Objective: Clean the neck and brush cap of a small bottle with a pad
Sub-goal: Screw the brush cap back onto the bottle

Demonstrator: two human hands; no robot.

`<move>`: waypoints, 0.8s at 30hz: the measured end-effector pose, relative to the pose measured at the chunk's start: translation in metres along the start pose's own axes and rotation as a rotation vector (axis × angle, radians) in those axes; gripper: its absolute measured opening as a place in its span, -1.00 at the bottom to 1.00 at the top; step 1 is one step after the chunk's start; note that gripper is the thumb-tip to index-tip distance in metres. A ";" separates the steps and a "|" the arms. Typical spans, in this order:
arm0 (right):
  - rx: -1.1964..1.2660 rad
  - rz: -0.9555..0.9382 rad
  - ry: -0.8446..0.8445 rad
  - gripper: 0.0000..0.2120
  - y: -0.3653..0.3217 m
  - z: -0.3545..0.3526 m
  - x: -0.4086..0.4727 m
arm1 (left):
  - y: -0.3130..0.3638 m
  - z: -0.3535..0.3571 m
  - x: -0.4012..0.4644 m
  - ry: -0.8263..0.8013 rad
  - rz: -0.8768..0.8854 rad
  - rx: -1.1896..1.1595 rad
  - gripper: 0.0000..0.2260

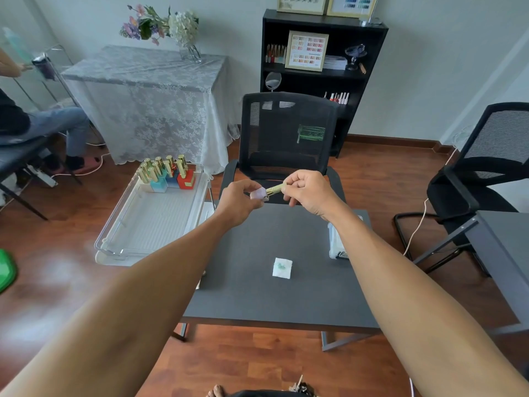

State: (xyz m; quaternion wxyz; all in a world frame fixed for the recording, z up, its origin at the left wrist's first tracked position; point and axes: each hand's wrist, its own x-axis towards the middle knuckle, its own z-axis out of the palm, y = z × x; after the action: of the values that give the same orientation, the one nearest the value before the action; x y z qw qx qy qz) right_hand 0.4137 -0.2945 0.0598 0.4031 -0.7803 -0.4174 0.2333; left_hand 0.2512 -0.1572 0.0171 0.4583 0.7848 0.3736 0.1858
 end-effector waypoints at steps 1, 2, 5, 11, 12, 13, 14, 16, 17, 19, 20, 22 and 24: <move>-0.011 0.016 0.008 -0.88 0.000 0.000 0.000 | 0.000 0.000 0.000 0.002 0.001 -0.001 -0.75; -0.025 0.028 0.012 -0.79 0.000 0.000 -0.001 | 0.001 0.000 -0.001 0.003 0.003 -0.001 -0.75; -0.048 0.024 0.022 -0.68 -0.001 0.001 -0.002 | 0.001 0.001 -0.002 0.005 0.008 0.007 -0.75; 0.014 -0.052 0.000 -0.96 0.003 0.001 -0.003 | 0.002 0.002 -0.003 -0.011 0.005 0.019 -0.74; 0.008 -0.049 0.005 -0.96 0.005 0.001 -0.003 | 0.002 0.003 -0.003 -0.014 0.007 0.026 -0.74; 0.004 -0.043 0.011 -0.95 0.006 0.002 -0.002 | 0.002 0.003 -0.004 -0.018 0.010 0.038 -0.74; -0.002 -0.038 0.017 -0.94 0.006 0.003 -0.002 | 0.002 0.004 -0.005 -0.019 0.016 0.053 -0.75; -0.022 -0.031 0.028 -0.92 0.007 0.005 -0.001 | 0.002 0.005 -0.006 -0.013 0.029 0.075 -0.76; -0.032 -0.030 0.031 -0.92 0.007 0.005 -0.001 | 0.003 0.006 -0.007 -0.007 0.032 0.081 -0.76; -0.050 -0.032 0.035 -0.90 0.008 0.005 0.000 | 0.005 0.007 -0.008 0.004 0.033 0.091 -0.76; -0.057 -0.033 0.038 -0.90 0.008 0.006 0.000 | 0.005 0.008 -0.009 0.008 0.032 0.095 -0.76; -0.063 -0.029 0.040 -0.89 0.008 0.006 -0.001 | 0.006 0.009 -0.010 0.011 0.029 0.104 -0.75; -0.062 -0.020 0.042 -0.88 0.009 0.007 -0.002 | 0.006 0.010 -0.011 0.017 0.036 0.118 -0.76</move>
State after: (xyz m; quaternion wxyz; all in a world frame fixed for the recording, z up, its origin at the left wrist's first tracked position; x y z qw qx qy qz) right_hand 0.4120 -0.2964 0.0485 0.3897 -0.7930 -0.4236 0.1997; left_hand 0.2532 -0.1730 0.0177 0.4048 0.8155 0.3734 0.1782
